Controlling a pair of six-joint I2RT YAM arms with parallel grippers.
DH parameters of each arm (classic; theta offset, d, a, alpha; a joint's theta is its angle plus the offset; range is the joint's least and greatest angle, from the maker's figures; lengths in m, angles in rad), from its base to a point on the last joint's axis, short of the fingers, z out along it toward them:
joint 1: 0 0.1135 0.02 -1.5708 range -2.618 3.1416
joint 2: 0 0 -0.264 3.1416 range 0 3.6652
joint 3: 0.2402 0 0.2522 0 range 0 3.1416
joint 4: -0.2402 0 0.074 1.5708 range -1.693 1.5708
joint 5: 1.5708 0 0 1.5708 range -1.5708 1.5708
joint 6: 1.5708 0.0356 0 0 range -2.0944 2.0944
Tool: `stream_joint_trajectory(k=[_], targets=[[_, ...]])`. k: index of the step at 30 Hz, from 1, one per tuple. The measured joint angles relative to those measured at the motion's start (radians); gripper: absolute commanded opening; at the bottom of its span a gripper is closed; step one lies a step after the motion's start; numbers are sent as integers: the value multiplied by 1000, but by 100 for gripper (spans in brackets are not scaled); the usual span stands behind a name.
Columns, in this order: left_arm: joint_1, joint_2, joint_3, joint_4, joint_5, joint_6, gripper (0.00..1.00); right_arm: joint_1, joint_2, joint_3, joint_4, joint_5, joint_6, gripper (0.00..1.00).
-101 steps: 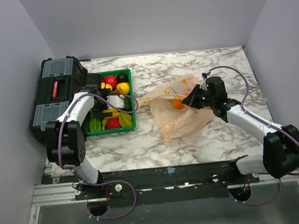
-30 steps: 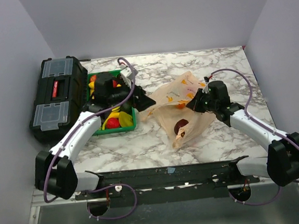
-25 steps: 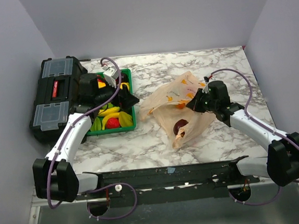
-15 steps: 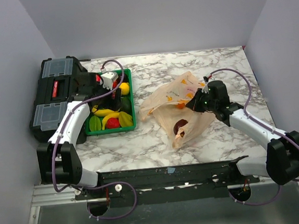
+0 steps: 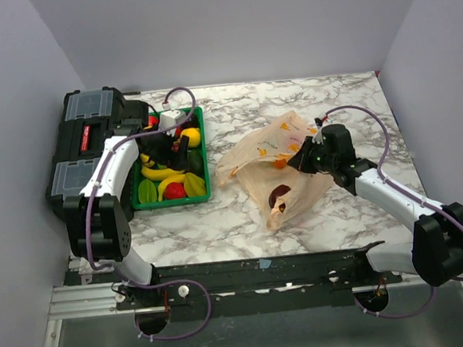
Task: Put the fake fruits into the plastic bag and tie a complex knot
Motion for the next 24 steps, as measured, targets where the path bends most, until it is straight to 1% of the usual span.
stream_joint_trajectory(k=[4,9,12,15,20,22,24], targets=[[4,60,53,-17,49,-37,90,0,0,0,0,0,0,1],[4,119,46,-44,82,-78,94,0,0,0,0,0,0,1],[4,140,28,-47,81,-105,94,0,0,0,1,-1,0,1],[4,163,28,-47,82,-122,89,0,2,0,8,-9,0,1],[4,201,8,-48,107,-146,77,0,2,0,12,-17,0,1],[4,212,3,-51,126,-158,75,0,3,0,13,-19,0,1],[4,218,1,-51,143,-164,75,0,3,0,13,-19,0,1]])
